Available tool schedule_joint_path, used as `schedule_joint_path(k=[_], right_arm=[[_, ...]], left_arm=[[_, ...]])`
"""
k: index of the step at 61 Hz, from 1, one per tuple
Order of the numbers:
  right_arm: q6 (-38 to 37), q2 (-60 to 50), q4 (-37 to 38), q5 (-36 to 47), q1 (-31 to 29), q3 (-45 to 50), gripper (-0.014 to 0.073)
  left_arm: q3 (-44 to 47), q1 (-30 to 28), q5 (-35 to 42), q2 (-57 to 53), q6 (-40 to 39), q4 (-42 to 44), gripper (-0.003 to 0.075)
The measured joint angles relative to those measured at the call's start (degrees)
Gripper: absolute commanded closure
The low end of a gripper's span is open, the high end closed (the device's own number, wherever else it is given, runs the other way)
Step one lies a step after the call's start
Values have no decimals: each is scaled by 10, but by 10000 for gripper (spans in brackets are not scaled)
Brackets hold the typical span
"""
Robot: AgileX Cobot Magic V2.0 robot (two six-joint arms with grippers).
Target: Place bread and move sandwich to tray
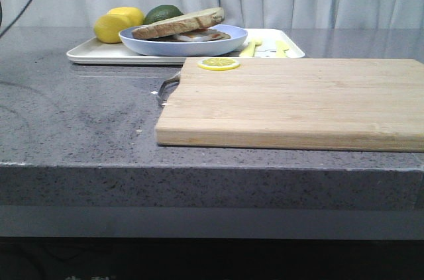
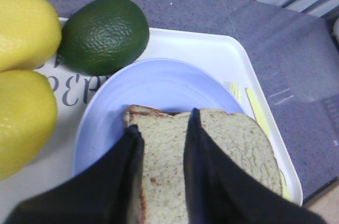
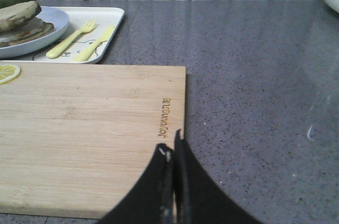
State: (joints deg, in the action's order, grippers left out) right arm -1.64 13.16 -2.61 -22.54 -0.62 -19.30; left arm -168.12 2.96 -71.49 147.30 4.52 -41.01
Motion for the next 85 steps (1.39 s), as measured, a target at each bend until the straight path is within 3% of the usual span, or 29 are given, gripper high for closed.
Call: schedule_joint_path(k=[2, 22, 33, 47, 59, 72, 85], right_arm=[[0, 0, 0, 0, 0, 0, 676], [0, 0, 0, -3, 0, 0, 676], [0, 0, 0, -12, 0, 0, 676], [0, 0, 0, -16, 0, 0, 676], [0, 0, 0, -16, 0, 0, 676], [0, 0, 0, -16, 0, 0, 676], [0, 0, 0, -16, 0, 0, 676]], left_arm=[[-1, 0, -3, -3, 0, 0, 735], [-1, 4, -9, -21, 26, 11, 739], [-1, 35, -11, -70, 37, 174, 739], [17, 117, -13, -154, 38, 378, 739], [232, 135, -12, -243, 36, 421, 739], [463, 114, -9, -340, -9, 427, 739], [639, 88, 66, -481, -39, 427, 739]])
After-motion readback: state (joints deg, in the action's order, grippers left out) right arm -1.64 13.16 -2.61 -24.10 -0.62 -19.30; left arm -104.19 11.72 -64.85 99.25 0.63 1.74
